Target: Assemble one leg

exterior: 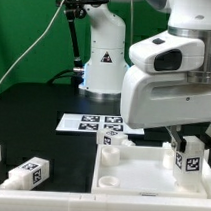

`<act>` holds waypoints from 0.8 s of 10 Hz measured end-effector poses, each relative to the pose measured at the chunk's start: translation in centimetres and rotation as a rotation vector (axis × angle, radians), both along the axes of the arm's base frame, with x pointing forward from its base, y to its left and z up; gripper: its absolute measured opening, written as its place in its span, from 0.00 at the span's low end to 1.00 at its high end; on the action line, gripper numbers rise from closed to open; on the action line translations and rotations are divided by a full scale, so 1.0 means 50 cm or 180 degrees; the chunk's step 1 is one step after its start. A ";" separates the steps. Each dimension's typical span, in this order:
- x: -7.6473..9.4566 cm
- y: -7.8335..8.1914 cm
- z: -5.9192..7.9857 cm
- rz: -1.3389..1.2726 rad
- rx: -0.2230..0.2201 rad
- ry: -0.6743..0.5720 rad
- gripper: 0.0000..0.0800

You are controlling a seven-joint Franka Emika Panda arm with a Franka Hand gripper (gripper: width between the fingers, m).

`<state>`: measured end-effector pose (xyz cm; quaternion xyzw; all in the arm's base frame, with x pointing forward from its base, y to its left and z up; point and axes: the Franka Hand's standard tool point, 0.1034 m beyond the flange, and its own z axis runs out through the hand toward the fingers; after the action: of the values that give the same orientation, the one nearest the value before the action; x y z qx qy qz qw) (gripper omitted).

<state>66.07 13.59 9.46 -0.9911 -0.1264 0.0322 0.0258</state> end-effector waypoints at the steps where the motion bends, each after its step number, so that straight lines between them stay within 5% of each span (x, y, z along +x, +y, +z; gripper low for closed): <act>1: 0.000 0.000 0.000 -0.0100 -0.0007 0.0005 0.35; 8: -0.005 0.011 -0.004 -0.2601 -0.0120 0.0077 0.35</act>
Offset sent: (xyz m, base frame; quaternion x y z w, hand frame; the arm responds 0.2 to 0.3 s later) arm -0.0119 -0.0039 -0.0075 0.0174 0.0024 0.2985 0.9543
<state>65.81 14.14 9.27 -0.9596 0.2787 0.0333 0.0197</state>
